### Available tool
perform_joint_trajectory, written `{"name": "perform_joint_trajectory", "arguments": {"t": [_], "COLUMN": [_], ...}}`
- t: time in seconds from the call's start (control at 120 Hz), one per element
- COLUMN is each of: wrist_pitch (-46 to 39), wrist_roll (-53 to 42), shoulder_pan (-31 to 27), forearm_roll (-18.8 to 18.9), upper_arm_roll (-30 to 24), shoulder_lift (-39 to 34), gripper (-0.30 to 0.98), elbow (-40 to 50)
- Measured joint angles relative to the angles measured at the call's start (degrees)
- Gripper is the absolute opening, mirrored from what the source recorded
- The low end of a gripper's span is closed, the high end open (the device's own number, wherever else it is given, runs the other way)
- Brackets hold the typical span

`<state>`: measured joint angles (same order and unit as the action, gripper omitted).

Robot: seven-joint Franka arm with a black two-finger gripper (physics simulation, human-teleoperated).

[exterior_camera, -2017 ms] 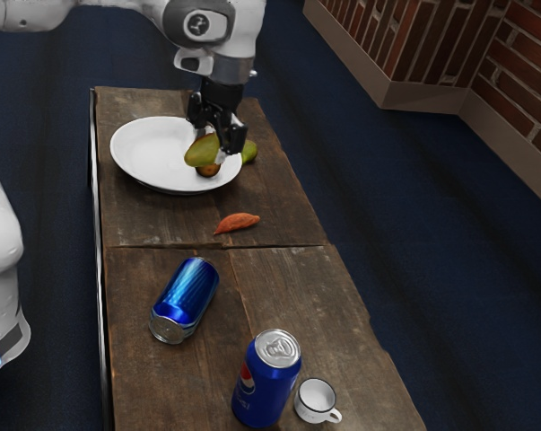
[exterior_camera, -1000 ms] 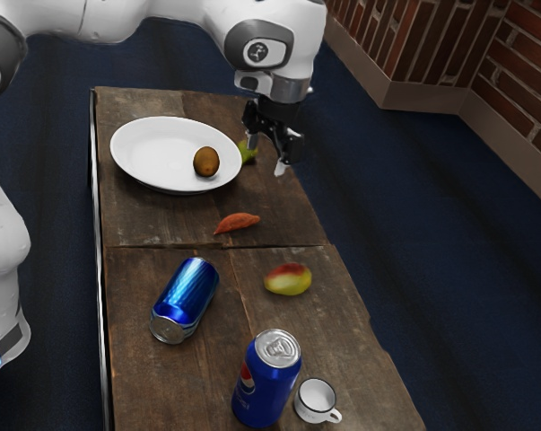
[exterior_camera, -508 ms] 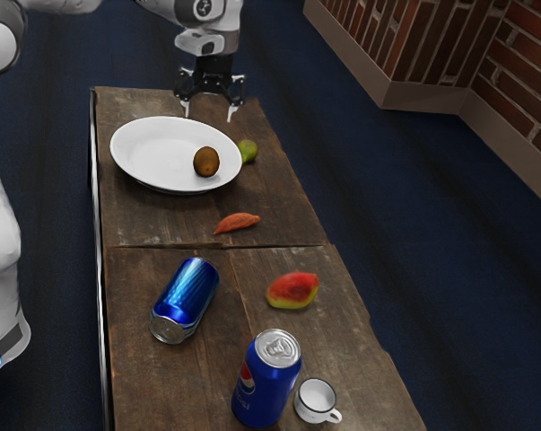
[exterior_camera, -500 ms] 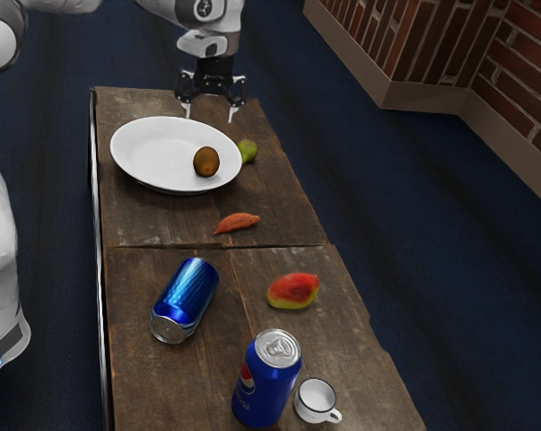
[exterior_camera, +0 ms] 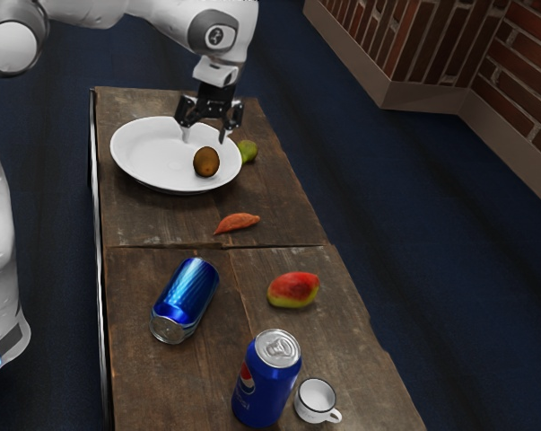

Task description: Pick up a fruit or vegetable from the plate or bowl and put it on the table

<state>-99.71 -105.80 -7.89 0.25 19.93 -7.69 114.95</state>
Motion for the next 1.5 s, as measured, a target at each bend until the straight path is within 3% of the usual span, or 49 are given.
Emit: {"name": "perform_joint_trajectory", "arguments": {"t": [0.292,0.517,1.225,1.5], "wrist_pitch": [0.1,-0.2,-1.7,-1.9], "wrist_roll": [6.1,9.0,13.3,13.8], "shoulder_pan": [-0.4,4.2,2.5,2.6], "forearm_roll": [0.1,-0.3,3.1,3.2], "upper_arm_roll": [0.8,0.7,3.4,3.5], "shoulder_lift": [0.2,0.6,3.2,3.9], "gripper": [0.69,0.69,0.68,0.39], "elbow": [1.5,1.6,1.4,1.4]}}
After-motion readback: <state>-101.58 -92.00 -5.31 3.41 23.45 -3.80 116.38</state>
